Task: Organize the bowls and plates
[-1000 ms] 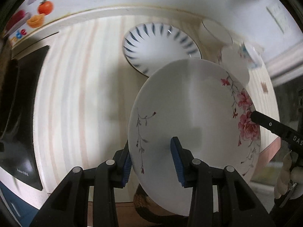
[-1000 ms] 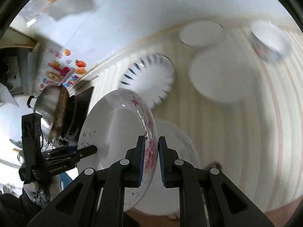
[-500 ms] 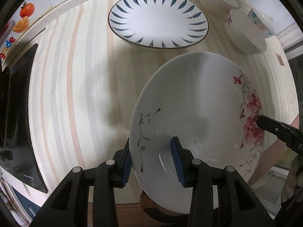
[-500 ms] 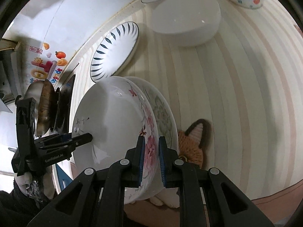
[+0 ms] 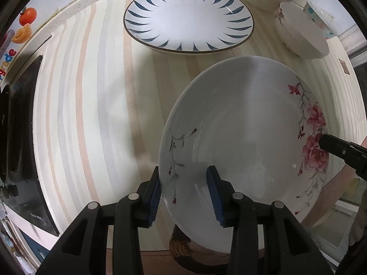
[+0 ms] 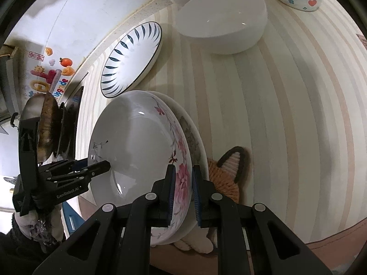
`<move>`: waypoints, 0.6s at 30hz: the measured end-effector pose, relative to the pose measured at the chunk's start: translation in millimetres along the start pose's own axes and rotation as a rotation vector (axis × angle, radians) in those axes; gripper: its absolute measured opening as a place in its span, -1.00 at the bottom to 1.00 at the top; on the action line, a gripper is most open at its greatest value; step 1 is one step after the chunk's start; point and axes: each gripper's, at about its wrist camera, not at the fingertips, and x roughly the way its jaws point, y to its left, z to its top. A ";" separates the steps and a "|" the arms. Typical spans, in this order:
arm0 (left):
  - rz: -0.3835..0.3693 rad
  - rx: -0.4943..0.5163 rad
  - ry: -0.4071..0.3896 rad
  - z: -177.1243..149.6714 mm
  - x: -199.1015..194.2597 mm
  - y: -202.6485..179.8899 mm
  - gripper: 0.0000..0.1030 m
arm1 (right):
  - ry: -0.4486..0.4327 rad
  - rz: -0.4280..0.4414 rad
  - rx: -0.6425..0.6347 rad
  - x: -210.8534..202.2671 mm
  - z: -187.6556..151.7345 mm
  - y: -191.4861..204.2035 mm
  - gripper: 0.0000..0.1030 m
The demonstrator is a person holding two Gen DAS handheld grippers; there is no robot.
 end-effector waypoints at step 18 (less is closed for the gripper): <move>0.022 0.009 0.010 -2.8 -2.8 -5.0 -0.30 | 0.012 -0.091 -0.003 -11.6 3.4 5.9 -0.64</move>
